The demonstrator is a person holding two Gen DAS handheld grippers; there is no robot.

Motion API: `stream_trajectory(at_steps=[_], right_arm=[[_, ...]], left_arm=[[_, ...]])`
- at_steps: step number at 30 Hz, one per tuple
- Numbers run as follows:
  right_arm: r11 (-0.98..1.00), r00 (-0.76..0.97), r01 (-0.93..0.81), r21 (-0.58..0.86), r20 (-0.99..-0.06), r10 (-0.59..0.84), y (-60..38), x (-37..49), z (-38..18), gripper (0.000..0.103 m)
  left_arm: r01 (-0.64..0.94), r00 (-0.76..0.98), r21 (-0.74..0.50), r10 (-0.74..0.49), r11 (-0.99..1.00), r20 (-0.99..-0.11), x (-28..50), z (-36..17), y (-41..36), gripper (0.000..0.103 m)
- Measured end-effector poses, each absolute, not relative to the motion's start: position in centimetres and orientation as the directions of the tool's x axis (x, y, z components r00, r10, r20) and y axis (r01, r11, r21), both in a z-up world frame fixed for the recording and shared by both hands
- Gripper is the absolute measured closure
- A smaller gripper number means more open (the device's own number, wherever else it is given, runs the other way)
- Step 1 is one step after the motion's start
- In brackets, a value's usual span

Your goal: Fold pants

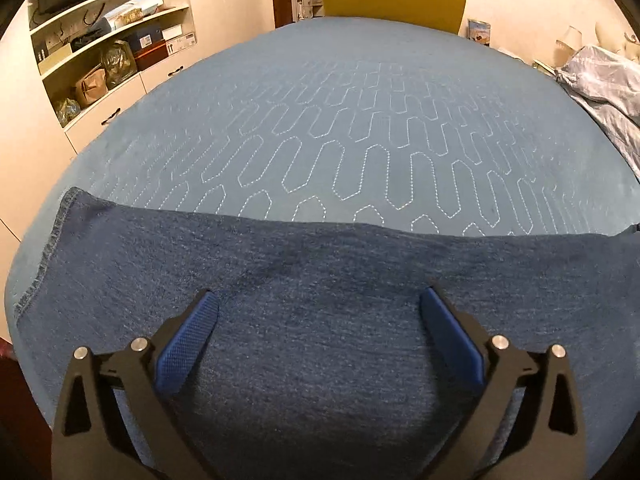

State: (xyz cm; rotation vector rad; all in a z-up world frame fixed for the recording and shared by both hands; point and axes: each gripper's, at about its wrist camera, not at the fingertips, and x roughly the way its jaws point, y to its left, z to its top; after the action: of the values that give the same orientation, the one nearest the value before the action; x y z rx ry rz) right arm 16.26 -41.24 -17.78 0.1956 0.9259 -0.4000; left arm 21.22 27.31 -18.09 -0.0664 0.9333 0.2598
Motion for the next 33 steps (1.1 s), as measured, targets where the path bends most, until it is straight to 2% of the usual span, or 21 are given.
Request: stream_trajectory(at_steps=[2, 9, 14, 17, 22, 28, 33], right_arm=[[0.903, 0.561, 0.424, 0.065, -0.802, -0.205, -42.2, 16.6, -20.0, 0.005], [0.9, 0.607, 0.424, 0.103, -0.77, -0.198, -42.4, 15.6, -21.4, 0.006], [0.9, 0.613, 0.432, 0.063, -0.752, -0.242, -41.5, 15.3, -20.6, 0.006], [0.881, 0.597, 0.472, 0.005, -0.738, -0.315, -40.0, 14.0, -19.2, 0.005], [0.902, 0.647, 0.432, -0.008, -0.694, -0.316, -35.5, 10.7, -15.9, 0.005], [0.95, 0.665, 0.31, -0.028, -0.708, -0.238, -26.3, 8.2, -13.0, 0.005], [0.987, 0.634, 0.158, 0.029, -0.77, -0.078, -18.6, 7.3, -13.1, 0.005]], left_arm=[[-0.251, 0.568, 0.078, 0.213, 0.965, -0.795, 21.1, -18.3, 26.7, 0.001], [-0.258, 0.576, 0.082, 0.222, 0.963, -0.787, 18.5, -17.5, 27.3, 0.001], [-0.26, 0.581, 0.079, 0.221, 0.962, -0.783, 17.0, -17.5, 27.3, 0.001], [-0.26, 0.583, 0.076, 0.219, 0.963, -0.782, 16.8, -17.5, 27.3, 0.001], [-0.259, 0.588, 0.069, 0.214, 0.963, -0.78, 16.7, -17.5, 27.5, 0.001], [-0.258, 0.59, 0.07, 0.215, 0.964, -0.779, 16.7, -17.4, 27.5, 0.001], [-0.263, 0.558, 0.035, 0.182, 0.964, -0.809, 16.3, -16.3, 27.8, 0.002]])
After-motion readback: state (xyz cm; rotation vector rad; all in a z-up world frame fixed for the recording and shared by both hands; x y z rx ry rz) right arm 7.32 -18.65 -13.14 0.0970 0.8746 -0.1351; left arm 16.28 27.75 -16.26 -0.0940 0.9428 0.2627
